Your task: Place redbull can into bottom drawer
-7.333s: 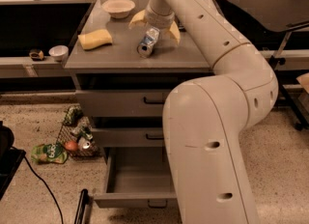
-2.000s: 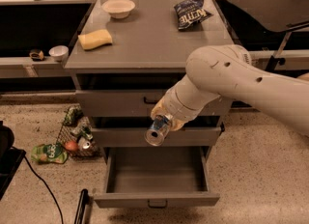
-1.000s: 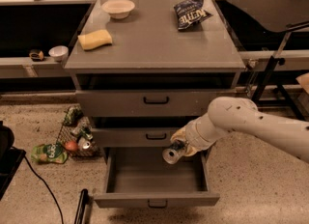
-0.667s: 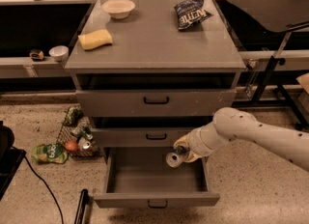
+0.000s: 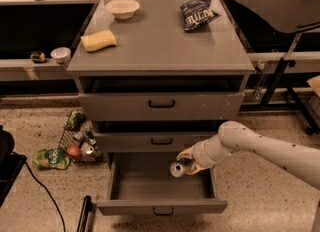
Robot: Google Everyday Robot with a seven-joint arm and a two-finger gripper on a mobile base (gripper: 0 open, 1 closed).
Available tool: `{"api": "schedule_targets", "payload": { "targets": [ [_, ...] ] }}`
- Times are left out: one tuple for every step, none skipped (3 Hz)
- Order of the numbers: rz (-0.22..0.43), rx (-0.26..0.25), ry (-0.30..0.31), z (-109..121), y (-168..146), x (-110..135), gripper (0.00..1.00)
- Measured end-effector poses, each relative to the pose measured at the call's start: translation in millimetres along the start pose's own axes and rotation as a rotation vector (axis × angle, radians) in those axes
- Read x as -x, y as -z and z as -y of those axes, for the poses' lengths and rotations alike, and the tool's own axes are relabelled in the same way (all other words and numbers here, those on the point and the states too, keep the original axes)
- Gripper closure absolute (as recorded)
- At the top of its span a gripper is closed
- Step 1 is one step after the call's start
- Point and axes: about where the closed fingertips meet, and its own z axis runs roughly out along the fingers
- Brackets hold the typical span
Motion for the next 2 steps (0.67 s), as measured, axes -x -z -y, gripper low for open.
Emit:
{"api": "schedule_targets", "payload": {
  "targets": [
    [-0.005, -0.002, -0.123, -23, -35, -23, 1.0],
    [-0.033, -0.016, -0.312, -61, -86, -59, 1.0]
  ]
}}
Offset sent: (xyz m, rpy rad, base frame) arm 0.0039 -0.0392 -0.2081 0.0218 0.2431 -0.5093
